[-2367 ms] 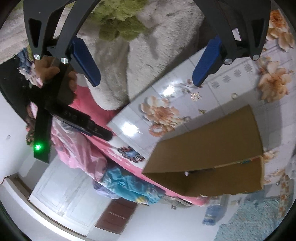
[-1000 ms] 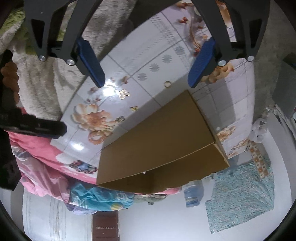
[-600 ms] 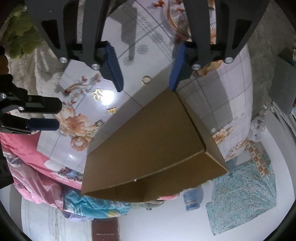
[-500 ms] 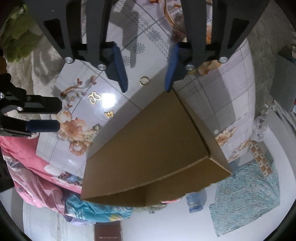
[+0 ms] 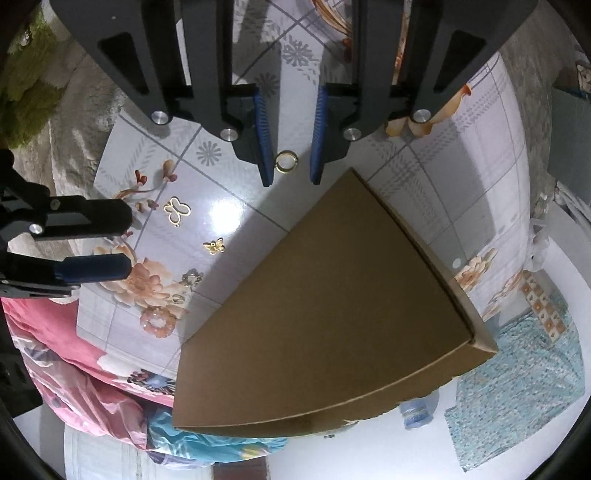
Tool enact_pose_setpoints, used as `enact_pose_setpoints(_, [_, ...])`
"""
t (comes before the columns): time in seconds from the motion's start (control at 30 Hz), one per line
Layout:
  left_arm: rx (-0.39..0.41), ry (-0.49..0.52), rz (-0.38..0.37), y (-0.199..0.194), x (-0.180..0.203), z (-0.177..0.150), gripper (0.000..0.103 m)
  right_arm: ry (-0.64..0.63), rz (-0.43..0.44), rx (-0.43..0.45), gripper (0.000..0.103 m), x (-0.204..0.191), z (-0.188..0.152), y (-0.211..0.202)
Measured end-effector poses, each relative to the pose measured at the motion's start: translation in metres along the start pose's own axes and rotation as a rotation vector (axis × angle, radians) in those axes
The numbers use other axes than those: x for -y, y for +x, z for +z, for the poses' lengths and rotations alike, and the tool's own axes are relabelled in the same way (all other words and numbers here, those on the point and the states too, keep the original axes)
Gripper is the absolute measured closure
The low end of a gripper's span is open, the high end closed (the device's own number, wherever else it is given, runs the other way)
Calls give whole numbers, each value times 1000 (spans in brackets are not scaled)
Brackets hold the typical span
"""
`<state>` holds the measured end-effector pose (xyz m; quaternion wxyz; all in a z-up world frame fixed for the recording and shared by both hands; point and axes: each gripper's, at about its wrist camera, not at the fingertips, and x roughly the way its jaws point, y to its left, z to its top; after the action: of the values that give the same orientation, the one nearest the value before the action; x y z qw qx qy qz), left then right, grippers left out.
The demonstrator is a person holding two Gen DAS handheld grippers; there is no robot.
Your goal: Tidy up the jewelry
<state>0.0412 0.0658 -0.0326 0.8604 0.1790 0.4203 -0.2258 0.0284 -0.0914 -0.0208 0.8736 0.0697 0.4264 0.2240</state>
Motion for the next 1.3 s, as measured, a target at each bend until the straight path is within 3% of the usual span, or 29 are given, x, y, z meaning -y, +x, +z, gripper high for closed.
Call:
enact_pose_setpoints(0.1, [3, 15, -14, -1, 2, -1, 91, 4, -3, -2, 49, 0, 0, 1])
enact_pose_setpoints(0.53, [32, 4, -16, -6, 1, -2, 92, -40, -29, -16, 55, -10, 4, 16])
enact_pose_setpoints(0.9, [47, -24, -26, -11, -3, -2, 92, -170, -92, -46, 73, -28, 5, 42])
enact_pose_setpoints(1.13, [47, -29, -28, -11, -5, -3, 92, -329, -128, -59, 75, -41, 2, 48])
enact_pose_setpoints(1.23, [47, -30, -28, -11, -5, -3, 92, -361, -106, -80, 88, -42, 5, 50])
enact_pose_setpoints(1.3, [47, -30, -29, -11, -5, -3, 92, -367, -98, -86, 88, -42, 6, 51])
